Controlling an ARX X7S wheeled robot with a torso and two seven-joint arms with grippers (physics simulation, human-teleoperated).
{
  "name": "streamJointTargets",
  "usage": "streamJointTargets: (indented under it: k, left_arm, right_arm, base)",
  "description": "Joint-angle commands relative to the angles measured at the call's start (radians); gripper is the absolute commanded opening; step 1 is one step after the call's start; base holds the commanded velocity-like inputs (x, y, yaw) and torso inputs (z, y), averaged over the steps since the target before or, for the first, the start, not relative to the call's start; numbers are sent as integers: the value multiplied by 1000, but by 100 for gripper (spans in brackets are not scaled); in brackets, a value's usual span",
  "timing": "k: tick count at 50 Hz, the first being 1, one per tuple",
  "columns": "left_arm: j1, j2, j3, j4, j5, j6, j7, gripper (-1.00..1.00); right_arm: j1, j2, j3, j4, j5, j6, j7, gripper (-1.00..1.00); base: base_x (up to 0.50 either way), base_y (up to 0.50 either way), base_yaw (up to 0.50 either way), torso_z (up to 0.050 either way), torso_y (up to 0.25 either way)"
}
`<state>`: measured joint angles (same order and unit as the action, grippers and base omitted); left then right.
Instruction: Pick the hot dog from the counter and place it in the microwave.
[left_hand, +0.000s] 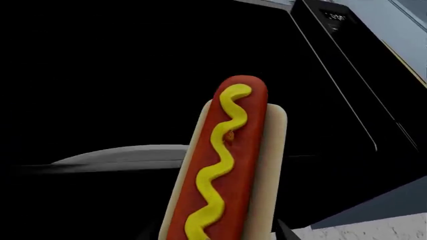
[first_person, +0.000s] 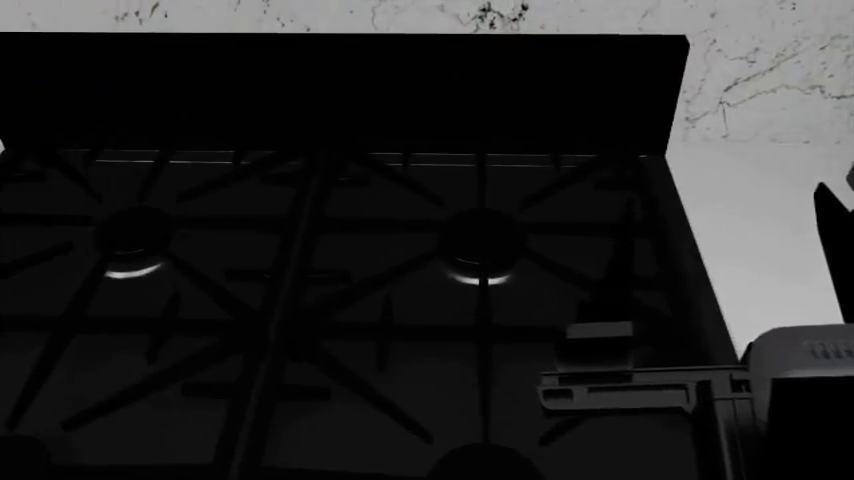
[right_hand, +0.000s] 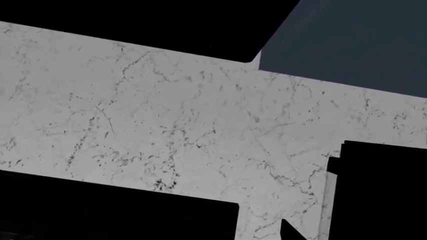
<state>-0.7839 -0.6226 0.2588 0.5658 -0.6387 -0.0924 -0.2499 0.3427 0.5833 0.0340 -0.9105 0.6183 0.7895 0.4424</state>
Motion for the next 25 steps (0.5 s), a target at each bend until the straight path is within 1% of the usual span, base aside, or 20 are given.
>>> streamJointTargets:
  k: [1, 8, 25]
  left_arm:
    - [-175, -7, 16, 18, -105, -137, -38, -100]
    - [-294, 12, 35, -19, -149, -214, -44, -100]
    - [-537, 58, 60, -105, -168, -301, -33, -100]
  right_arm:
    - [-6, 3, 13, -4, 13, -7, 2, 100]
    - [-5, 5, 13, -5, 19, -9, 3, 100]
    - [-8, 4, -6, 1, 12, -23, 5, 100]
  base:
    - [0, 0, 0, 0, 0]
    - [0, 0, 0, 0, 0]
    - [0, 0, 0, 0, 1]
